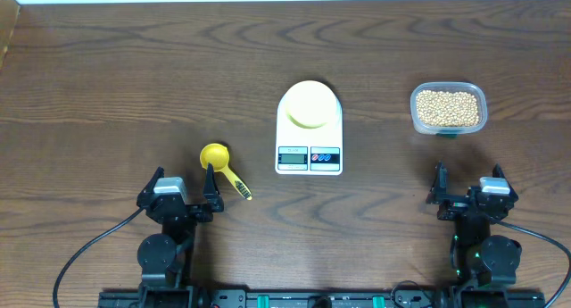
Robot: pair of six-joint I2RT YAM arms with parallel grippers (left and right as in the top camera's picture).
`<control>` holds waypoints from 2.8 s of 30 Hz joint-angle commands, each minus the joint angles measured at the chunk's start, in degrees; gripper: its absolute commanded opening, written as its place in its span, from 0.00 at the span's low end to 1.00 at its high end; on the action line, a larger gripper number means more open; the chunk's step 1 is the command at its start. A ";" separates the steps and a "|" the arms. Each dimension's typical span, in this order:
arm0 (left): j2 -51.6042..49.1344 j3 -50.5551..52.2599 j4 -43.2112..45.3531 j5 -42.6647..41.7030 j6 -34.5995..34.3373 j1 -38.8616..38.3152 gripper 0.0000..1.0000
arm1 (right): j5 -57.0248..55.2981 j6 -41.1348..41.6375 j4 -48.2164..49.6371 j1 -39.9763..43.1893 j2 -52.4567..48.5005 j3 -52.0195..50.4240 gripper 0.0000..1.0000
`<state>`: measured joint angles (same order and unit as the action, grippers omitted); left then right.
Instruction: Scoop item into bowl and weigh 50g on scale
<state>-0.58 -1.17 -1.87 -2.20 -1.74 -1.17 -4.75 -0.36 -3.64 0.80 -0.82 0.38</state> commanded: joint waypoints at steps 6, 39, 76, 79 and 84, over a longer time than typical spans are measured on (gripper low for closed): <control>0.35 0.94 -2.19 1.99 -0.72 0.24 0.98 | -0.87 0.96 -0.20 -0.48 0.55 -0.07 0.99; 0.35 0.94 -2.19 2.01 -0.72 0.24 0.98 | -0.87 0.96 -0.20 -0.48 0.55 -0.07 0.99; -0.90 0.44 -3.06 1.84 -2.91 0.24 0.98 | -0.87 0.96 -0.20 -0.48 0.55 -0.07 0.99; -3.19 -1.49 -5.44 1.84 -2.86 0.24 0.98 | -0.87 0.96 -0.20 -0.48 0.55 -0.07 0.99; -10.32 -5.84 -5.64 1.84 -2.89 0.24 0.98 | -0.87 0.96 -0.20 -0.48 0.52 -0.07 0.99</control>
<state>-7.16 -3.73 -7.11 -1.63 -4.03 -1.17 -4.78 -0.36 -3.64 0.78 -0.73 0.38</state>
